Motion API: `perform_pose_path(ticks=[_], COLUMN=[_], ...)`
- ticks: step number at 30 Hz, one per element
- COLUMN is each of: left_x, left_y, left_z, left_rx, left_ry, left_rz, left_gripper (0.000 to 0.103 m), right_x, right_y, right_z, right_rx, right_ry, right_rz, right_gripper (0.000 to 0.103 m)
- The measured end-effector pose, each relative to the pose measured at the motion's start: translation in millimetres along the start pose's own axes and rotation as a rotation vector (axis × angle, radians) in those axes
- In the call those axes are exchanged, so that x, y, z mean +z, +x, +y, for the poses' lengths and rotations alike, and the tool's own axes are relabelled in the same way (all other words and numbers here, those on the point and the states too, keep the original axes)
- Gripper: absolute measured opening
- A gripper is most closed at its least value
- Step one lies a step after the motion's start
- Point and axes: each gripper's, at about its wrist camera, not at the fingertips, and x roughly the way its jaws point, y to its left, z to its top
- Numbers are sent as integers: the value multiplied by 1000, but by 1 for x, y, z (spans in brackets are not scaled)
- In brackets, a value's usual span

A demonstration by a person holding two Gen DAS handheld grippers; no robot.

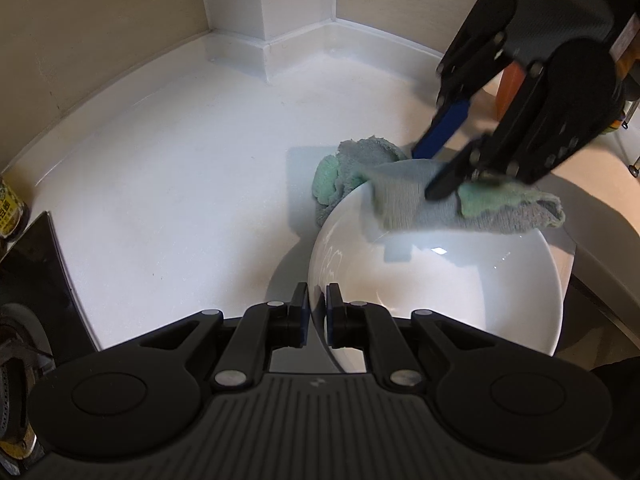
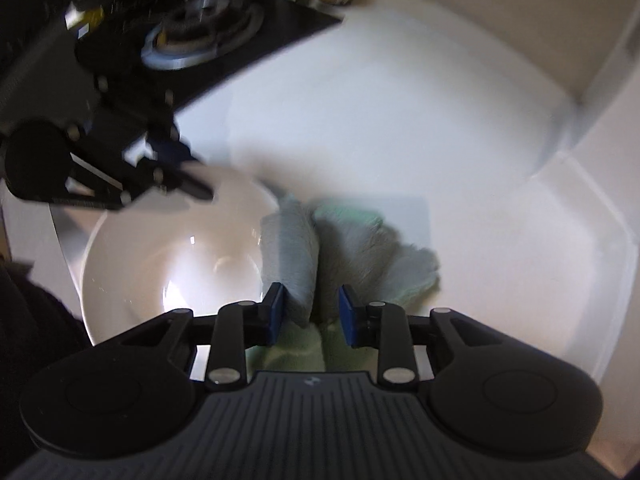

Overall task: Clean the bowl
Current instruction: 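Sweep the towel along the bowl rim with the right gripper, then wipe the bowl interior again with the towel in the right gripper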

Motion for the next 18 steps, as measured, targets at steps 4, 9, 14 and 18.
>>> perform_pose_path(ticks=[4,9,14,18], left_x=[3,-12,-18,-6], left_y=[4,-8,-7,3], left_z=[3,6,1,2], left_rx=[8,9,14,-4], left_ry=[-21,-163,-193,-91], left_rz=[-8,10,28,49], left_gripper=[7,9,11,7], right_x=[-4,-9,-23,-22], right_y=[6,13,12,14], right_z=[0,0,-1,9], right_rx=[11,26,63,123], right_ry=[57,128,291,158], right_rz=[-12,-27,-66,36], right_gripper=[14,11,12,16])
